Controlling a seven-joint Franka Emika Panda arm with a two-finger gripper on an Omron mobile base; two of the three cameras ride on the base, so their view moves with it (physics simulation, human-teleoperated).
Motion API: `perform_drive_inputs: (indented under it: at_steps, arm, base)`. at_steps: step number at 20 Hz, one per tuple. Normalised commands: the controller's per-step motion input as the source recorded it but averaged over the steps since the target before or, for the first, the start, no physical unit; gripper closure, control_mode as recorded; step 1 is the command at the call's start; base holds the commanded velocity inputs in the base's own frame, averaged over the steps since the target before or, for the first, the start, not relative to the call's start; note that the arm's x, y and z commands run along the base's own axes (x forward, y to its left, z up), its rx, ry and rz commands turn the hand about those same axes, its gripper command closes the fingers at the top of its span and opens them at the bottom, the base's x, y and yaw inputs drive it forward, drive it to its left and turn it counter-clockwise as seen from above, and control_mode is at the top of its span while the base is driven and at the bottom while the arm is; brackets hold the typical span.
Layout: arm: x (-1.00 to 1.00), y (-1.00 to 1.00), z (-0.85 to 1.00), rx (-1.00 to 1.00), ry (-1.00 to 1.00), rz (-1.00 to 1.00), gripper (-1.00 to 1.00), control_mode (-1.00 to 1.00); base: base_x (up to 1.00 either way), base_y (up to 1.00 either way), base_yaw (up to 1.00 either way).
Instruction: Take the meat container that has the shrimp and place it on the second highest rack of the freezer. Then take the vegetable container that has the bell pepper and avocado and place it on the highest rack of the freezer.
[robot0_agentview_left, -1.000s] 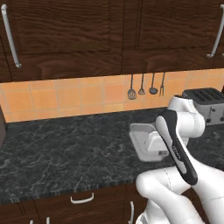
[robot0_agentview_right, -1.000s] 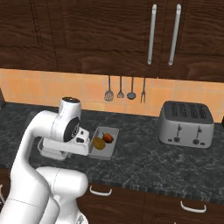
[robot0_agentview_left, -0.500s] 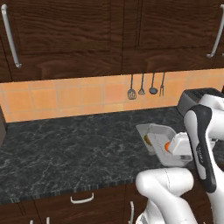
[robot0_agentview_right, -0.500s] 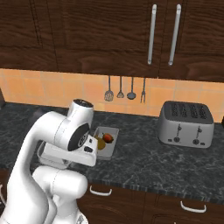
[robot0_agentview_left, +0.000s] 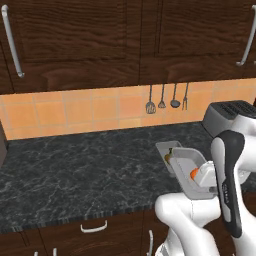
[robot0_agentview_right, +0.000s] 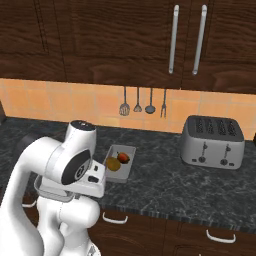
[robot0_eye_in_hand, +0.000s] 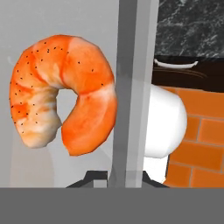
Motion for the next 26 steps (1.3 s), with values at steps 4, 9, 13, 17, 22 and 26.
perform_drive_inputs:
  at_steps: [4, 9, 13, 17, 22, 26]
  arm:
    - [0.0, 0.0, 0.0, 0.0, 0.0, 0.0, 1.0, -1.0]
    - [0.0, 0.0, 0.0, 0.0, 0.0, 0.0, 1.0, 1.0]
    - [0.0, 0.0, 0.0, 0.0, 0.0, 0.0, 1.0, 1.0]
    - [0.0, 0.0, 0.0, 0.0, 0.0, 0.0, 1.0, 1.0]
    - [0.0, 0.0, 0.0, 0.0, 0.0, 0.0, 1.0, 1.0]
    - [0.0, 0.0, 0.0, 0.0, 0.0, 0.0, 1.0, 1.0]
  base:
    - [0.0, 0.0, 0.0]
    - [-0.09, 0.0, 0.0]
    - [-0.75, 0.04, -0.15]
    - [-0.31, 0.6, -0.59]
    - [-0.02, 0.34, -0.86]
    - [-0.02, 0.02, -0.85]
